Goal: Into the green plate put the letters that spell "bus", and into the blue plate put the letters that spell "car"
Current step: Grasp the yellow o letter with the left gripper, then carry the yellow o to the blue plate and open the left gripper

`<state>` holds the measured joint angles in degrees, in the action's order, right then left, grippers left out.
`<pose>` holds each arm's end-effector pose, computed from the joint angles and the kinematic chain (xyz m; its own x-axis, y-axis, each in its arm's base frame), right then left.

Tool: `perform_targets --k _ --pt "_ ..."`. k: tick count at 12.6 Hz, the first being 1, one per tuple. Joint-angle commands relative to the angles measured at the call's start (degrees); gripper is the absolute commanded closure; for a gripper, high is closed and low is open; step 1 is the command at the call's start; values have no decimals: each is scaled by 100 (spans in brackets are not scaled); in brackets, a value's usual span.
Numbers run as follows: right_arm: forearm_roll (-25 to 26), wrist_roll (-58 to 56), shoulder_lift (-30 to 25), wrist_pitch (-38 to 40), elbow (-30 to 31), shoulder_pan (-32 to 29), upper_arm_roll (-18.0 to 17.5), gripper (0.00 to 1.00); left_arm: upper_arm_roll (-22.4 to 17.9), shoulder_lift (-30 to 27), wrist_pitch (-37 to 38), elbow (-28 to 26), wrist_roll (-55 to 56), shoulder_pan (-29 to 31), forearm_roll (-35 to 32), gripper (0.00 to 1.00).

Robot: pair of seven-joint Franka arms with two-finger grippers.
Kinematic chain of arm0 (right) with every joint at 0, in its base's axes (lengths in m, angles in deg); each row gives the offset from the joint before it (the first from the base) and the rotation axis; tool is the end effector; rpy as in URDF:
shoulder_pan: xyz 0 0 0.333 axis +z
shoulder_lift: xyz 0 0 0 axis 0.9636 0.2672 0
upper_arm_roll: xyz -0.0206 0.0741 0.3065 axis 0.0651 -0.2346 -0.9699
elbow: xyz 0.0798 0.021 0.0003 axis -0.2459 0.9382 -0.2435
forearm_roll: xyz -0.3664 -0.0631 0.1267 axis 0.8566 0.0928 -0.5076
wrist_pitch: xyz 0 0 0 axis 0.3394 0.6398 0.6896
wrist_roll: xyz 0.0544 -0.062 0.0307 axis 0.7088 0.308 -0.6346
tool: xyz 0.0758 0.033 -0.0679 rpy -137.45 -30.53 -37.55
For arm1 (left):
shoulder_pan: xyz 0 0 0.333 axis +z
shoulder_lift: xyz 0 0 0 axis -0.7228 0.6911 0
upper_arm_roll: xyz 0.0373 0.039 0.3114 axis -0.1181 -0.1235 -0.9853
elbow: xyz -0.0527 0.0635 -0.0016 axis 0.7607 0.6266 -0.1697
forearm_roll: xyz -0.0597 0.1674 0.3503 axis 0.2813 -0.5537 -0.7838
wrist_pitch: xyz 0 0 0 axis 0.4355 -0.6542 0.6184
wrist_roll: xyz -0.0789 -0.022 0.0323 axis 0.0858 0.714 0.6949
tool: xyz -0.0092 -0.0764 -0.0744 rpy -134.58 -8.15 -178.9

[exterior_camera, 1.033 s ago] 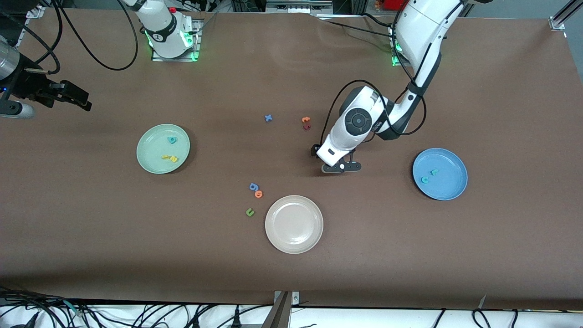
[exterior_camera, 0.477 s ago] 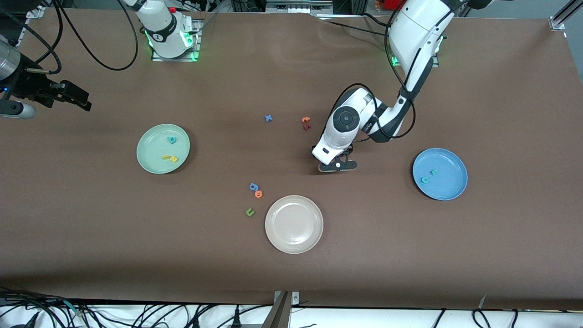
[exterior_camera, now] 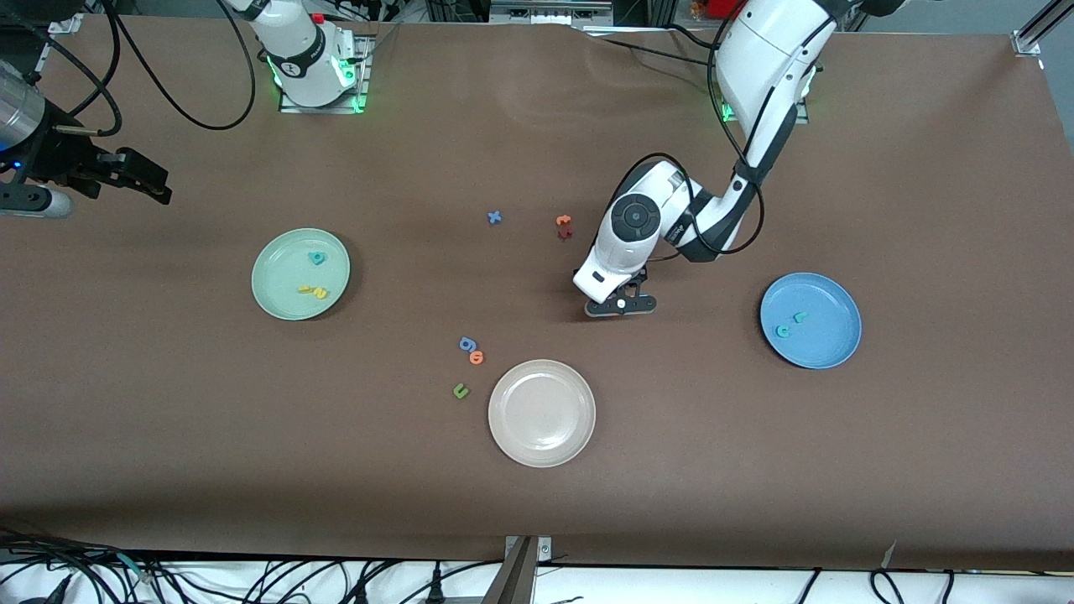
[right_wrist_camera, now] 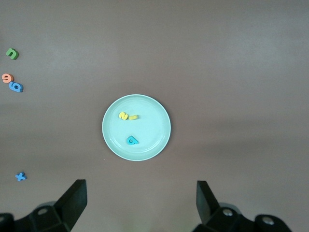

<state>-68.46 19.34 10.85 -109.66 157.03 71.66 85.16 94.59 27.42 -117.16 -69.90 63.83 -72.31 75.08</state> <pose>0.5377 0.0103 0.5874 0.9968 -0.0668 -0.0429 -0.0657 -0.9975 0.0273 0.5108 -0.3820 0.1723 0.9923 0.1018 -0.0709 0.1043 -0.9940 0.0321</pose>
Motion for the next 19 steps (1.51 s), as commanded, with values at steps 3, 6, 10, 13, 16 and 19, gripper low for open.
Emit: perform_targets --k 3,6,10,13,16,19 --pt "91 -17 -1 33 -78 -6 -61 0 -5 37 -14 76 23 63 -180 100" --pt "91 -17 -1 33 -78 -6 -61 0 -57 -305 178 6 -1447 632 -119 100" --pt "82 -17 -1 24 -78 -6 -61 0 -153 -683 672 -143 -3260 1468 -101 100" --pt "82 -17 -1 33 -78 -6 -61 0 -557 -772 689 -249 -4657 1776 -75 100" --pt "82 -26 -1 33 -78 -6 -61 0 -734 -772 689 -311 -5642 2092 -75 100" --pt "82 -26 -1 33 -78 -6 -61 0 -944 -781 698 -311 -6548 2392 -49 100"
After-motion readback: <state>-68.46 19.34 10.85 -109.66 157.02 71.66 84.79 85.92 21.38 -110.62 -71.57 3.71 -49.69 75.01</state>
